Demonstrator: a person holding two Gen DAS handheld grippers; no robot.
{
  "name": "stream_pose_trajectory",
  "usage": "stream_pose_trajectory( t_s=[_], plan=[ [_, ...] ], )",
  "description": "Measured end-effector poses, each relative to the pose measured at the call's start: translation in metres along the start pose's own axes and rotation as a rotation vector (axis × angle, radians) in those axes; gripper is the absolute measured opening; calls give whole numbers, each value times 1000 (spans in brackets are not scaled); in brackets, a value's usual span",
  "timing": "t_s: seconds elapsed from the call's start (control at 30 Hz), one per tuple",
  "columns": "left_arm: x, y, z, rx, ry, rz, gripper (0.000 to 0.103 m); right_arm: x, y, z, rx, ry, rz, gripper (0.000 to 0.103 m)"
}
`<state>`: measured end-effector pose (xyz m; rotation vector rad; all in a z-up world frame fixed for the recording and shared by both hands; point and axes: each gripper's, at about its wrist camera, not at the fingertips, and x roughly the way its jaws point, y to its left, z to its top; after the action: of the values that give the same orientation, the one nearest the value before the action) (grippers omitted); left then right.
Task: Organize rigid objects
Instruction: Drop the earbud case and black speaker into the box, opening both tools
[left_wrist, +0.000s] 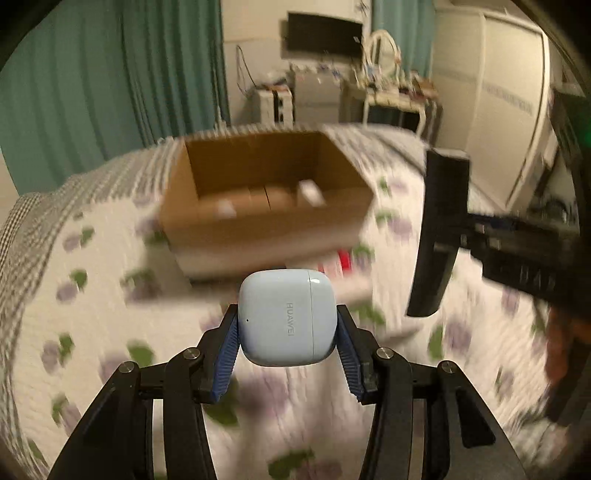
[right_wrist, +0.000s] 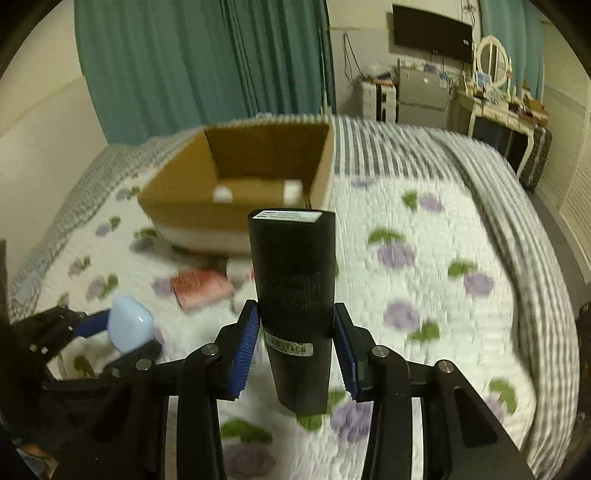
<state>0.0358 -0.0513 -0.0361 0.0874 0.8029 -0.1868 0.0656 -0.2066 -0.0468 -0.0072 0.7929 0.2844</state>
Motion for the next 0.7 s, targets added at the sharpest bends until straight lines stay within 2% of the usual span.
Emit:
stream_pose_trajectory(
  t_s=[0.17, 0.23, 0.3, 0.4, 0.57, 0.63, 0.7],
  plan=[
    [4, 21, 82, -17, -114, 22, 50, -11, 0, 61, -2, -116, 32, 37],
    [14, 28, 104, -12, -133, 32, 50, -12, -1, 91, -8, -156, 48, 37],
    [33, 35, 123, -5, -134, 47, 50, -5, 0, 120, -29, -157, 56, 37],
    [67, 44, 129, -17, -99, 45, 50, 28, 8, 150, -76, -74, 85, 37],
    [108, 50, 114, -42, -40, 14, 52, 100, 19, 152, -132, 79, 63, 37],
    [115, 50, 112, -44, -23, 19, 53, 119, 18, 149, -125, 101, 75, 38],
    [118, 49, 111, -33, -23, 58, 55, 128, 20, 150, -119, 77, 91, 38]
  ],
)
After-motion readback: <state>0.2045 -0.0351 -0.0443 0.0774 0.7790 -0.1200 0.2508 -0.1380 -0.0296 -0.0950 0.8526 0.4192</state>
